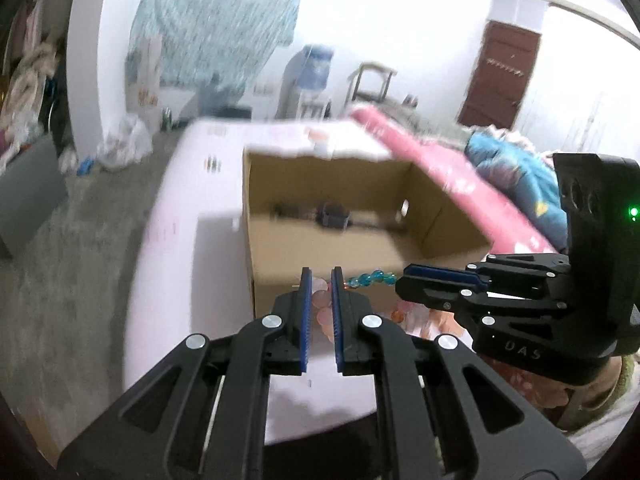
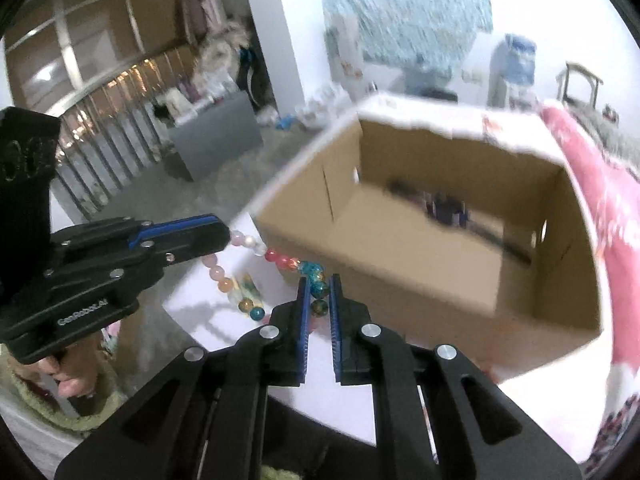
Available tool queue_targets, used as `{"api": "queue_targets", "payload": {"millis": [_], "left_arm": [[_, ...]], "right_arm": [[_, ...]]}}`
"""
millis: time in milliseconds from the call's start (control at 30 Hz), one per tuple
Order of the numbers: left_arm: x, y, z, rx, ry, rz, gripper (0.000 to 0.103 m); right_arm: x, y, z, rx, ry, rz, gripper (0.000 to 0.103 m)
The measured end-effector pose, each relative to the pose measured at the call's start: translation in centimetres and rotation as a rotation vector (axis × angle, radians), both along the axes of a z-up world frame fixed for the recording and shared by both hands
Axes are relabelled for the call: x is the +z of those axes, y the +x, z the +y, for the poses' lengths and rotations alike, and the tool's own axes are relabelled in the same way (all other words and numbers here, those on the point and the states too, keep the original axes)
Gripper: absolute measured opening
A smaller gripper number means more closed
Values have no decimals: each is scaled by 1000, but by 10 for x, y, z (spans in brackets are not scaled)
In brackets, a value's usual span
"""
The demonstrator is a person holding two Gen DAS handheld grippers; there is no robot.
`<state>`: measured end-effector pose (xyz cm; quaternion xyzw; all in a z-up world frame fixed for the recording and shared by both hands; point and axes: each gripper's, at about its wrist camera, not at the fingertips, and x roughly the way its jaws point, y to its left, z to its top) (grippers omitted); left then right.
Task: Organize jewelry
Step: 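Lift the bead bracelet with the left gripper and drop it into the box, then withdraw the left gripper from the box back over the table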
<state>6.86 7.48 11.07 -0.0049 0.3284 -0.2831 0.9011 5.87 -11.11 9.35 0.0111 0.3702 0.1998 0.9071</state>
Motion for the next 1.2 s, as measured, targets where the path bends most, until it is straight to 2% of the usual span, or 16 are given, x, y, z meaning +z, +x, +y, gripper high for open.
{"api": "queue_targets", "payload": {"millis": [100, 167, 233, 333, 500, 567, 633, 833, 900, 967, 1033, 1067, 1100, 1133, 1200], "left_arm": [[24, 20, -11, -25, -14, -51, 9], [31, 41, -23, -35, -1, -64, 9], [27, 71, -38, -44, 35, -33, 9], [8, 104, -59, -41, 117, 25, 9], [-33, 148, -86, -45, 222, 170, 9], [-42, 152, -88, -28, 252, 191, 9], [-44, 151, -85, -17, 257, 200, 9], [-30, 141, -69, 18, 238, 183, 12], [-19, 132, -59, 39, 212, 160, 23], [-8, 122, -47, 58, 176, 136, 33], [-1, 112, -34, 85, 143, 120, 46], [0, 106, -24, 108, 115, 121, 57], [-1, 101, -18, 121, 94, 128, 65], [-7, 96, -8, 142, 57, 154, 68], [-20, 90, 1, 151, -2, 207, 76]], "right_arm": [[24, 20, -6, 6, -12, -53, 10], [29, 47, -13, 9, -24, -32, 10], [23, 78, -20, 14, -26, 36, 9], [-5, 137, -34, 25, 16, 226, 9], [-52, 189, -39, 31, 20, 444, 10], [-67, 202, -41, 39, 29, 501, 10], [-74, 202, -38, 44, 17, 514, 11], [-58, 192, -51, 49, 60, 439, 16], [-42, 179, -64, 37, 92, 394, 20], [-20, 154, -83, 17, 113, 309, 26], [-2, 131, -102, -20, 126, 227, 40], [10, 106, -121, -61, 141, 157, 49], [15, 95, -133, -90, 148, 123, 54], [19, 78, -148, -136, 153, 84, 56], [16, 42, -180, -259, 164, 30, 65]]}}
